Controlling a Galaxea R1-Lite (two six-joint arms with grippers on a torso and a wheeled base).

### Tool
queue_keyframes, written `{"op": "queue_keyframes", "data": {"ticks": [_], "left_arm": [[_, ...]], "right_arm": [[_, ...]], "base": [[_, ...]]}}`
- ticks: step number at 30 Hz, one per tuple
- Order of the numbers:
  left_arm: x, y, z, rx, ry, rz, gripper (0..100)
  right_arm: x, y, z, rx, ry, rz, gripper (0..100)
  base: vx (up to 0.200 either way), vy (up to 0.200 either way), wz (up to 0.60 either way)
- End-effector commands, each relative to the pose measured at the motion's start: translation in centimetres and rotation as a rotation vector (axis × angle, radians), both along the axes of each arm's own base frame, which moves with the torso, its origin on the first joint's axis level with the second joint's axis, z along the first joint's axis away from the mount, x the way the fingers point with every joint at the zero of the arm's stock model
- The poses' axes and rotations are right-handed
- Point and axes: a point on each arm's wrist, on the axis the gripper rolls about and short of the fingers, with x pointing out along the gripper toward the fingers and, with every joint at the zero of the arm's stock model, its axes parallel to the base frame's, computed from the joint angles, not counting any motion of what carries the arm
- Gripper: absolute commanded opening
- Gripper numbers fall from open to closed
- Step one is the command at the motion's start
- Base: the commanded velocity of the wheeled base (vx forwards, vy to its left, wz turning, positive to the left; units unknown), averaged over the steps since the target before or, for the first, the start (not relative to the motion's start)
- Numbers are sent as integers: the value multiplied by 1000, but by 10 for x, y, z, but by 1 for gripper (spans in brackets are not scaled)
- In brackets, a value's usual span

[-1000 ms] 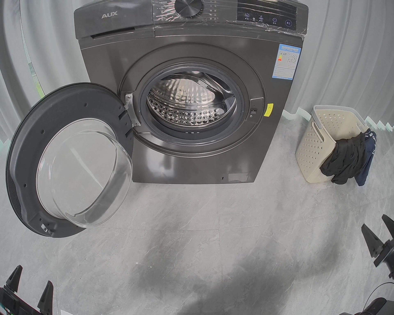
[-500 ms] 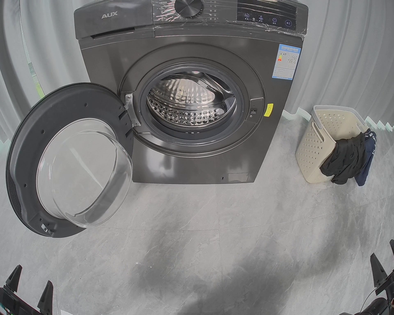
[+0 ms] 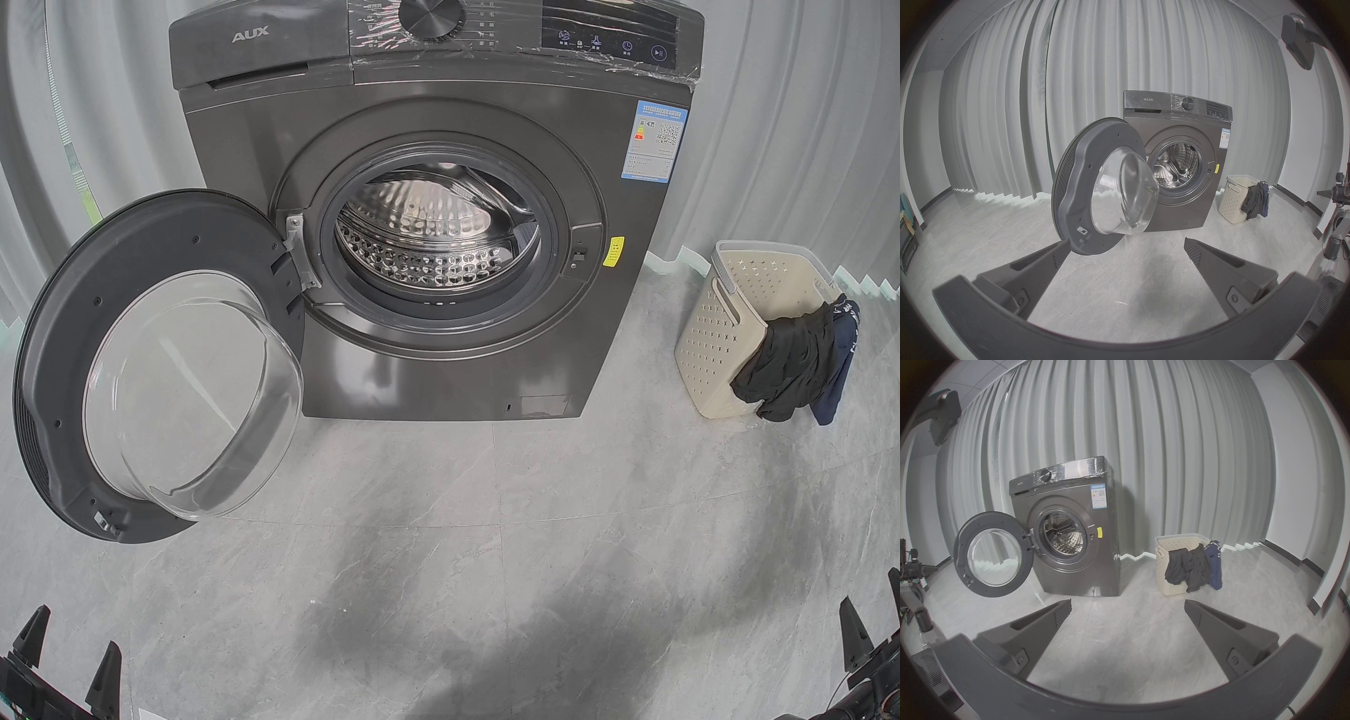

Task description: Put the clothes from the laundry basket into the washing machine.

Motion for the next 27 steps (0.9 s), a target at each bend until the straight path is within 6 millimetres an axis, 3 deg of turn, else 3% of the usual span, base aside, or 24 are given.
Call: {"op": "queue_keyframes", "data": {"ticks": [1, 7, 17, 23, 27], "left_arm": [[0, 0, -5, -7, 0, -3, 100], [0, 0, -4, -8, -2, -5, 100], [0, 0, -4, -8, -2, -6, 100], [0, 0, -5, -5, 0, 3, 100], [0, 0, -4, -13, -2, 3, 100]], "right_arm": [[-2, 0, -8, 12, 10, -35, 100], [-2, 1, -10, -50, 30, 16, 100], [-2, 1, -10, -53, 28, 27, 100], [-2, 1, -10, -53, 28, 28, 100], [-2, 1, -10, -52, 28, 30, 100]], "base": [[0, 0, 0], [0, 0, 0], [200, 0, 0], [0, 0, 0], [0, -200, 0]]}}
